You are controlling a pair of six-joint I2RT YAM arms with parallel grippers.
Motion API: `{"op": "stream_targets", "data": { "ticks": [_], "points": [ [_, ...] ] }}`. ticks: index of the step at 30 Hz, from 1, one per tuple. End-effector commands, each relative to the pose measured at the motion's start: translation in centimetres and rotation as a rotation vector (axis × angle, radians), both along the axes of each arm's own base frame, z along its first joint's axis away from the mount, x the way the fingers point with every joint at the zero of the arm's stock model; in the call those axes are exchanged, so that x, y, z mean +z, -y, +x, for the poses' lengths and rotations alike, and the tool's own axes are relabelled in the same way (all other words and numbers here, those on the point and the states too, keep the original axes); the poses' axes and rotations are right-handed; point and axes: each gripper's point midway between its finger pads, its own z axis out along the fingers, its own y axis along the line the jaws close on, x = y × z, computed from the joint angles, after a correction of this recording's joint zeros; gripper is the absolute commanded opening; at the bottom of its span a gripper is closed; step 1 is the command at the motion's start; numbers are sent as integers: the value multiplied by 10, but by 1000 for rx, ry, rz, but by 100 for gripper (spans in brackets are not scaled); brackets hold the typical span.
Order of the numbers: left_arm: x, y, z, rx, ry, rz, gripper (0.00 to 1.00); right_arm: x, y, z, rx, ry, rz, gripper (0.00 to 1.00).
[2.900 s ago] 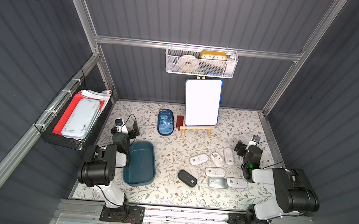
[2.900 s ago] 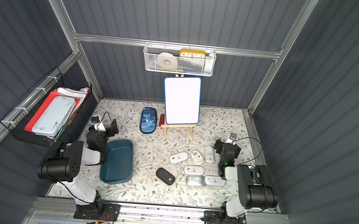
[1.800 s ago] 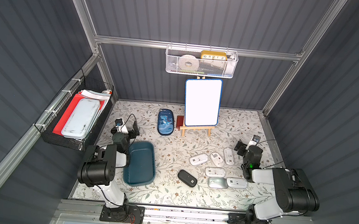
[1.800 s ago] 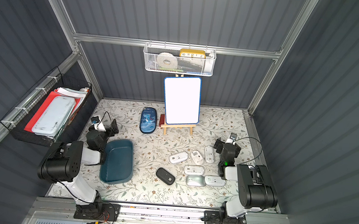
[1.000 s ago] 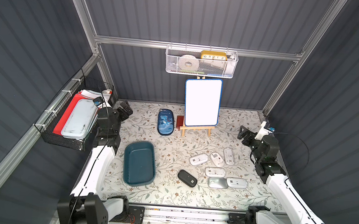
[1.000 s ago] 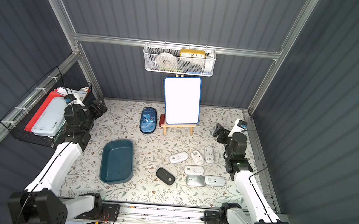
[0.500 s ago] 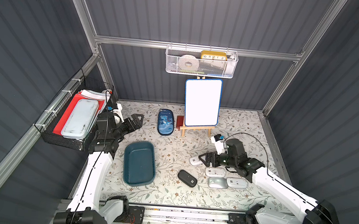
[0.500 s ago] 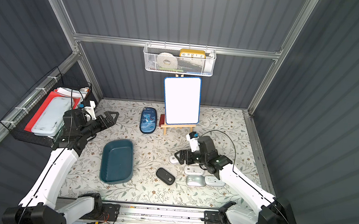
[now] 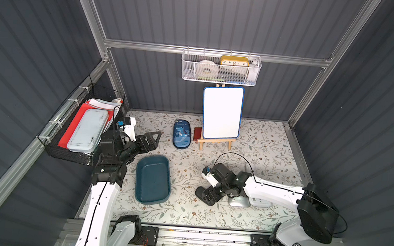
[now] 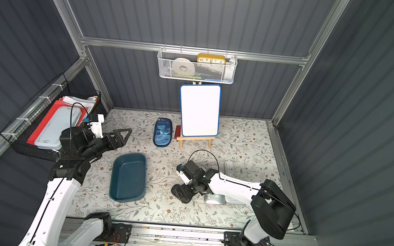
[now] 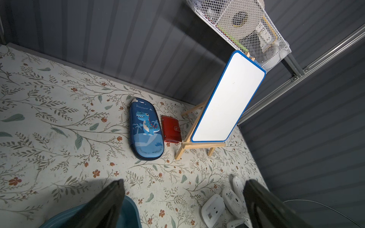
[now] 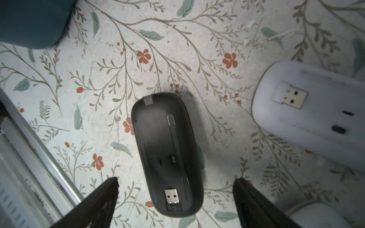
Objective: Put the mouse in the storage box
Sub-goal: Pick up the mouse from the center of the board.
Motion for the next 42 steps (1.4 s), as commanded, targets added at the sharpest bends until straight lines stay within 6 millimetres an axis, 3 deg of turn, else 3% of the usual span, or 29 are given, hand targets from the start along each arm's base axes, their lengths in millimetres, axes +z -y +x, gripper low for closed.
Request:
{"op": "stream_targets", "data": {
  "ticks": [1, 12, 19, 27, 31, 35, 40, 42],
  "points": [
    [2, 3, -4, -22, 28, 18, 100, -9, 8, 5, 29, 41, -94, 95],
    [-2, -1, 0, 5, 14, 24, 99, -43, -4, -18, 160, 33, -245, 88],
    [-2, -2, 0, 13, 12, 27, 99, -56, 0, -22, 169, 29, -319, 73],
    [-4, -2, 1, 10, 4, 23, 100, -52, 4, -25, 179, 44, -286, 54],
    [-5, 0, 3, 16, -10, 5, 99, -42, 5, -21, 168, 92, -258, 49],
    [-7, 1, 7, 16, -36, -21, 99, -14, -3, -11, 146, 186, -151, 48],
    [-23, 31, 4, -172, -88, -156, 99, 30, -8, -8, 123, 305, 62, 48],
    [-32, 48, -1, -293, -93, -240, 90, 40, -5, -11, 123, 345, 126, 48]
  ]
}}
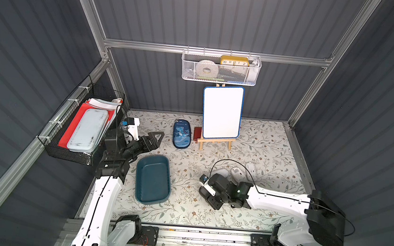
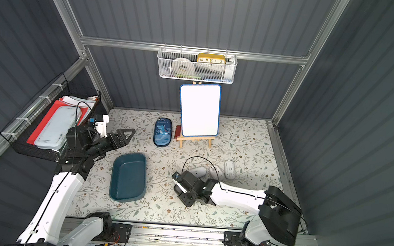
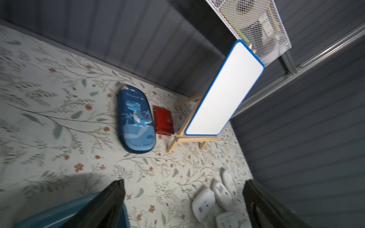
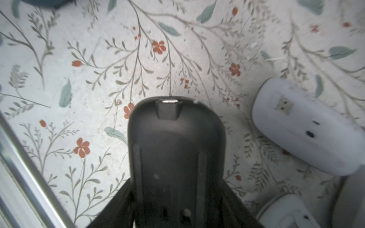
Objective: Put the mouse in the storage box
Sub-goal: Pick up the mouse from the center of the board.
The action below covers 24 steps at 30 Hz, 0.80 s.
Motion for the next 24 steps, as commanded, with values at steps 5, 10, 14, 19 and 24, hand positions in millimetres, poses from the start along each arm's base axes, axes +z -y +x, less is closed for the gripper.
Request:
{"op": "stream_targets", "data": {
  "ticks": [5, 10, 14, 19, 24],
  "points": [
    [-12, 77, -35, -323, -2, -169, 87, 46, 0, -14, 74, 114, 274, 48],
    [-26, 126, -50, -434, -70, -179, 87, 57, 9, -21, 87, 176, 375, 48],
    [-37, 164, -69, -524, -102, -179, 87, 59, 14, -24, 89, 188, 397, 48],
    [-47, 217, -98, -644, -136, -159, 86, 59, 16, -24, 77, 191, 400, 49],
    [-68, 255, -122, -725, -193, -107, 85, 57, 15, -23, 76, 187, 391, 48]
  ]
}}
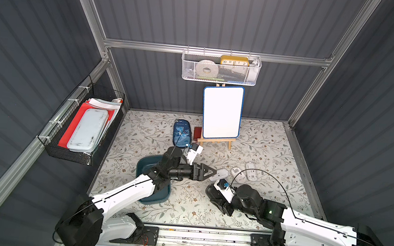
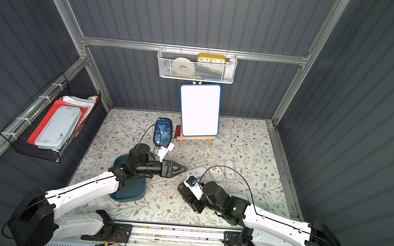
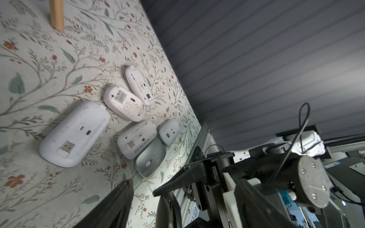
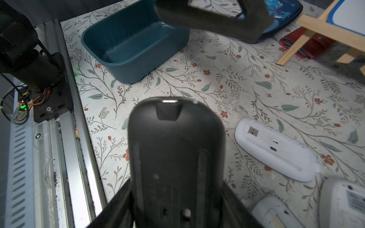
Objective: Put the mouse in the storage box
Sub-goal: Pick up the mouse from the center of the board.
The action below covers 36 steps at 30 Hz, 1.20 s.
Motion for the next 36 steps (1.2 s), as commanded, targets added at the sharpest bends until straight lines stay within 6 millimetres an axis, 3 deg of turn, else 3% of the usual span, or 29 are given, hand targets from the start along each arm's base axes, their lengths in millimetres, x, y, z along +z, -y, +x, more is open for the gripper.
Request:
{"op": "stream_targets", "data": {
  "ticks": [1, 6, 12, 20, 26, 36],
  "points": [
    [7, 18, -1, 3, 29, 0, 85, 3, -2, 2, -4, 13, 22, 48],
    [-2, 23, -8, 7, 16, 50, 85, 3, -2, 3, -10, 14, 21, 49],
    [-17, 7, -3, 107, -16, 125, 84, 3, -2, 4, -11, 15, 20, 49],
    [-17, -8, -12, 144, -49, 101, 84, 1, -4, 4, -10, 12, 14, 49],
    [-36, -6, -23, 110, -101, 97, 83, 0, -3, 7, -23, 13, 4, 49],
    [-68, 15, -37, 60, -133, 192, 76, -3, -4, 8, -27, 9, -11, 49]
  ]
}}
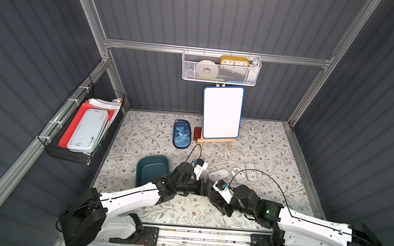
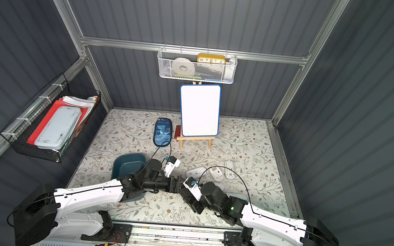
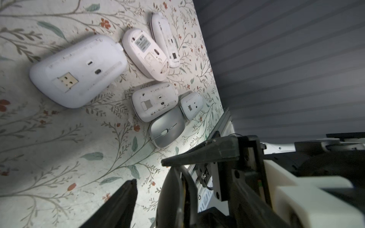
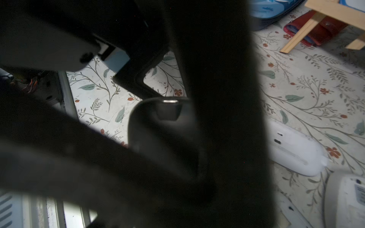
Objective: Put the mouse in the storage box
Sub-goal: Pick up the mouse from the center of the board, then move the storage box to the center of the board.
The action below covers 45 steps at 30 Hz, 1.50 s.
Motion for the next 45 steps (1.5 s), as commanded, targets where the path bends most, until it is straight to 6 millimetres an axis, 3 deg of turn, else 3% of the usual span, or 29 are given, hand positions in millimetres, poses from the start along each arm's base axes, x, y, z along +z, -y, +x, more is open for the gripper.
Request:
{"op": "stream_targets", "data": {
  "ticks": [1, 10, 16, 17, 18, 21, 23, 26, 31, 36, 41, 45],
  "points": [
    [-5, 6, 0, -5, -4, 27, 75, 13, -5, 6, -18, 23, 31, 49],
    [3, 8, -3, -15, 11, -4, 49, 13, -5, 7, -17, 21, 31, 49],
    [6, 10, -4, -23, 10, -5, 9, 13, -6, 6, -15, 21, 29, 50],
    [6, 9, -2, -15, 11, 3, 2, 13, -6, 7, -17, 21, 29, 55],
    [6, 8, 0, 0, 15, 14, 0, 12, -5, 7, -23, 22, 26, 67],
    [8, -2, 9, 61, 40, 72, 0, 12, -1, 14, -68, 34, 18, 98],
    [11, -11, 16, 117, 54, 117, 0, 12, 1, 17, -93, 39, 15, 99],
    [20, -38, 37, 294, 74, 230, 0, 14, 5, 21, -125, 47, 18, 99],
    [34, -104, 77, 621, 129, 506, 0, 12, 4, 21, -123, 45, 11, 99],
    [15, -186, 105, 886, 92, 935, 0, 10, 3, 23, -129, 42, 5, 99],
    [-3, -224, 124, 1001, 83, 1200, 0, 11, 4, 24, -135, 44, 8, 99],
    [-27, -264, 127, 1083, 38, 1434, 0, 10, 4, 24, -135, 43, 6, 99]
  ]
}}
